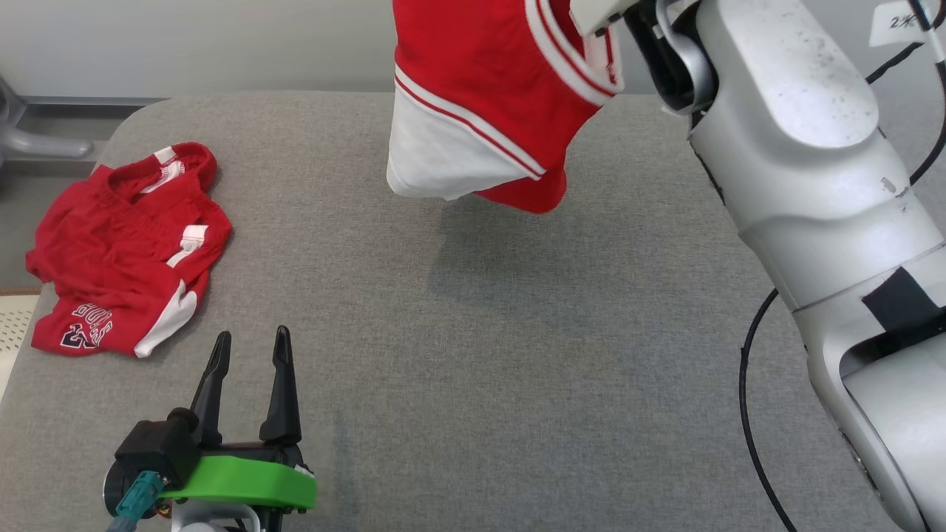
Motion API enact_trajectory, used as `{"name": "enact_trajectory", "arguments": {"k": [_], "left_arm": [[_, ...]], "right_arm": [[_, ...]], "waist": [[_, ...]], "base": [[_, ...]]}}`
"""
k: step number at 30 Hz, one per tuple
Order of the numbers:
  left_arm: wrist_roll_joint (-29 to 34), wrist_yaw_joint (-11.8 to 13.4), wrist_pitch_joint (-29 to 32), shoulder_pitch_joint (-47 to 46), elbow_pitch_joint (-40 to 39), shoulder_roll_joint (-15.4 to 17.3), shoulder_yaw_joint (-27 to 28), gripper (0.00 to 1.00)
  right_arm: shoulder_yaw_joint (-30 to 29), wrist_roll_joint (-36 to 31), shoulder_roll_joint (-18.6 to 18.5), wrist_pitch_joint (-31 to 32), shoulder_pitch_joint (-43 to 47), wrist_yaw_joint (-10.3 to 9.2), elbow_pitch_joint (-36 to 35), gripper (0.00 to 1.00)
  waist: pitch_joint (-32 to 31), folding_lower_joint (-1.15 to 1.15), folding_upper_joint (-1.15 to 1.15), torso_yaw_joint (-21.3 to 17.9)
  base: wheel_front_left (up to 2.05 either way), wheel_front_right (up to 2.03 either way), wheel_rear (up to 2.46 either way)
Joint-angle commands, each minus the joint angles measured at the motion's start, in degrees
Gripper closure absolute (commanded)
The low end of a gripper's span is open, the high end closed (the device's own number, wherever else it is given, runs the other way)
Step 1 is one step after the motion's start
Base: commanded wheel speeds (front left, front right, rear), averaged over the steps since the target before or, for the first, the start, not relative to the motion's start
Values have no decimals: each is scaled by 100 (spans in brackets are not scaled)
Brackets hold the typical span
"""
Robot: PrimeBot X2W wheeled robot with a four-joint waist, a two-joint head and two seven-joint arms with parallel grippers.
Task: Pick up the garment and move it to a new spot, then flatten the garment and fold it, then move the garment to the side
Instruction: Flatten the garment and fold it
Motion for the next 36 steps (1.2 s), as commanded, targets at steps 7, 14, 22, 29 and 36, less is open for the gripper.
{"name": "enact_trajectory", "arguments": {"k": [7, 14, 22, 29, 36], "left_arm": [[-61, -26, -3, 6, -40, -29, 61, 0], [-49, -43, -3, -134, -38, -43, -33, 0], [-14, -72, -3, -219, 8, -47, -84, 0], [54, -89, -3, -217, 60, -49, -67, 0], [30, -95, -3, 4, 15, -50, -38, 0]], "right_arm": [[-44, 195, -421, -55, 552, -8, 757, 100], [-406, -131, -1026, -66, 1194, -8, 1987, 100], [-1332, -542, -1343, -64, 1432, -9, 2472, 0], [-1617, -914, -1489, 16, 1613, -9, 2837, 0], [-1740, -946, -1260, 97, 2021, -9, 2891, 0]], "waist": [[51, 0, 0, 37], [117, 0, 0, 60], [304, 0, 0, 58], [187, 0, 0, -43], [-43, 0, 0, -201]], "base": [[0, 0, 0], [0, 0, 0], [0, 0, 0], [0, 0, 0], [0, 0, 0]]}}
